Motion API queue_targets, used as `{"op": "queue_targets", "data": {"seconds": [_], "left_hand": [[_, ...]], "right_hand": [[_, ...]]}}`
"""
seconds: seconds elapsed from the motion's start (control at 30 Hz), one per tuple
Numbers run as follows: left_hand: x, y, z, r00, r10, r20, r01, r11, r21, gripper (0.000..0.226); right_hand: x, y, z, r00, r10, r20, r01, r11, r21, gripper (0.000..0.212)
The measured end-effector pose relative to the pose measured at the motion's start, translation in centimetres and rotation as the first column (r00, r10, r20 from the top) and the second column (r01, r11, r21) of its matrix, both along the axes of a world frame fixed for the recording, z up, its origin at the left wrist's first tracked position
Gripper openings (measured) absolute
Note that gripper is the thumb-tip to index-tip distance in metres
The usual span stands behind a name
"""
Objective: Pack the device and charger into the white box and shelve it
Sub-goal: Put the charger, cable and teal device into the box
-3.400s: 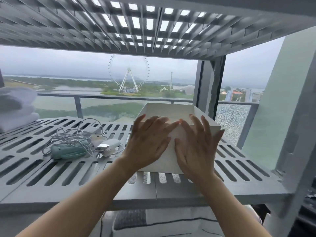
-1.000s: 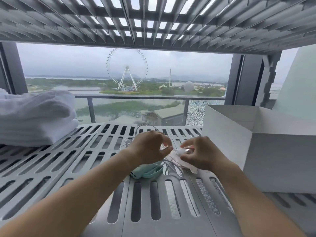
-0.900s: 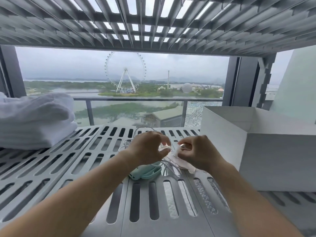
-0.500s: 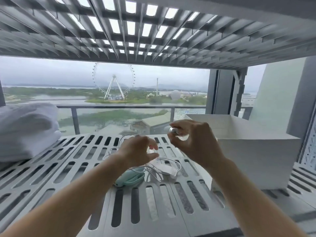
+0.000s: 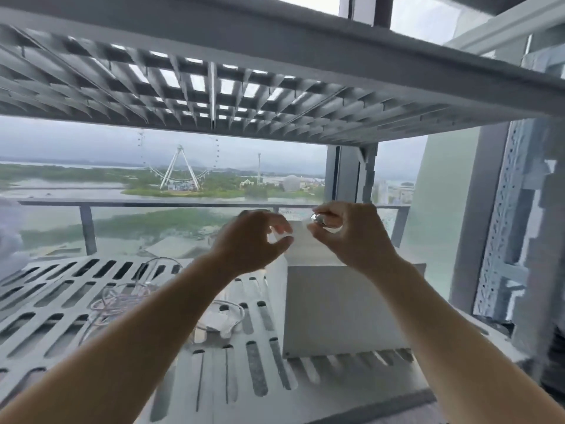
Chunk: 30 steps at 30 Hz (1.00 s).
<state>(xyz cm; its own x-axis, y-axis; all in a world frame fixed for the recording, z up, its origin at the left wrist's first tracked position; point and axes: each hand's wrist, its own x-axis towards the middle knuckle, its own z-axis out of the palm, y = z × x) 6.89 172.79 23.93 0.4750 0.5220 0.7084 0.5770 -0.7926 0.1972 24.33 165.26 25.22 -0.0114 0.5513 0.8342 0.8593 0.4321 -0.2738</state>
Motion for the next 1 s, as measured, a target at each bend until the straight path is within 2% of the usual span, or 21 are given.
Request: {"op": "queue_targets", "data": {"seconds": [0.13,0.37,0.7,0.87,1.0], "left_hand": [[4.0,-0.7,0.4,1.0,0.001,0.023,-0.001,1.0,0.011,0.012],[7.6,0.4,0.7,0.994,0.104,0.016,-0.104,0.994,-0.034,0.007],[8.9,3.0,0.4,0.988,0.093,-0.121,-0.11,0.984,-0.142,0.004],[8.8,3.7,-1.0,0.965,0.04,-0.261,-0.099,0.971,-0.218,0.01],[9.1,4.0,-1.1,0.942,-0.017,-0.334,-0.079,0.959,-0.271,0.014]], "right_hand": [[3.7,0.6,-0.2,0.999,-0.021,0.047,0.024,0.998,-0.065,0.025],[7.7,1.8,-0.7,0.999,-0.016,0.048,0.021,0.995,-0.102,0.017],[8.5,4.4,-0.4,0.997,-0.076,0.015,0.078,0.954,-0.289,0.02],[8.5,4.5,-1.4,0.985,-0.096,0.143,0.148,0.897,-0.417,0.02],[8.5,4.6,-1.6,0.98,-0.109,0.165,0.177,0.857,-0.484,0.019]]}}
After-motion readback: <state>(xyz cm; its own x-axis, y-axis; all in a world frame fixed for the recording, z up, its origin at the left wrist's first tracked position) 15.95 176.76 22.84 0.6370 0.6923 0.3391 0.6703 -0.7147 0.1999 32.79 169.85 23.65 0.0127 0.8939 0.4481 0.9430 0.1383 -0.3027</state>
